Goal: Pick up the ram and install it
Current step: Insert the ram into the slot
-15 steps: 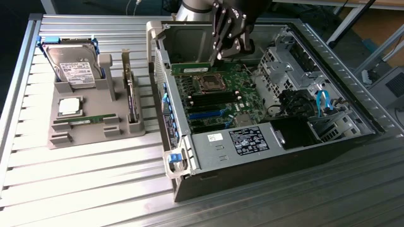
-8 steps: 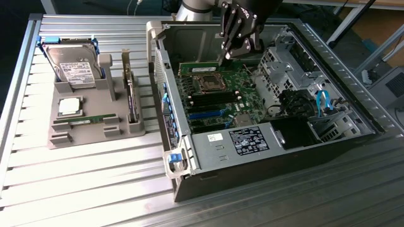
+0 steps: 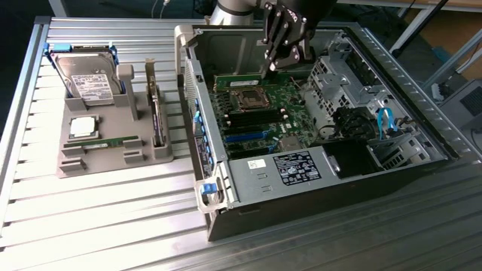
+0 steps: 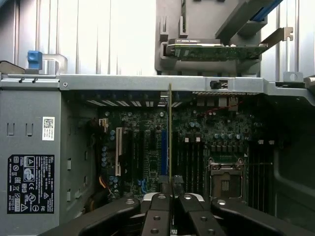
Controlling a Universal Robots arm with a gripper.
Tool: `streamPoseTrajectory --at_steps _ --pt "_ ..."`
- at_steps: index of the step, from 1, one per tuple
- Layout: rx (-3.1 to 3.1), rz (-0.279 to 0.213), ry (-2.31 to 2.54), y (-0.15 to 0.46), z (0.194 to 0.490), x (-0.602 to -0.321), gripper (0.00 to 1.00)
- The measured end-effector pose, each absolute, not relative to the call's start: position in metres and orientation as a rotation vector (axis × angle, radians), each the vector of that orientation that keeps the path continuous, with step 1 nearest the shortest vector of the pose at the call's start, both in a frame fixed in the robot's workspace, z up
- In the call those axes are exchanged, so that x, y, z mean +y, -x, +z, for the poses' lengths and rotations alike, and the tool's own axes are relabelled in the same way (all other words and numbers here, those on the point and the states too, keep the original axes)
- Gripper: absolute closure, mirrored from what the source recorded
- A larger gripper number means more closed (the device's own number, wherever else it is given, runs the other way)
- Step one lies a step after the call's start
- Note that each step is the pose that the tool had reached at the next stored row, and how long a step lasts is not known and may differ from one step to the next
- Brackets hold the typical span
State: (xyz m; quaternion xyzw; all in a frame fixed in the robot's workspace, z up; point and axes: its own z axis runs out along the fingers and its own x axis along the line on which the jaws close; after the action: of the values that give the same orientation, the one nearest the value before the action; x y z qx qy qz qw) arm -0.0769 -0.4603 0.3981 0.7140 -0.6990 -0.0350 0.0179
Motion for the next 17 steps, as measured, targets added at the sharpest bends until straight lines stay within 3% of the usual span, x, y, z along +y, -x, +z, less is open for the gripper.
streamPoseTrajectory --at_steps 8,17 --pt "-2.176 -0.076 -2.243 0.0785 0.3980 -0.4603 0.88" --pt "-2.176 -0.076 -2.244 0.0698 0.3981 -0.4603 0.88"
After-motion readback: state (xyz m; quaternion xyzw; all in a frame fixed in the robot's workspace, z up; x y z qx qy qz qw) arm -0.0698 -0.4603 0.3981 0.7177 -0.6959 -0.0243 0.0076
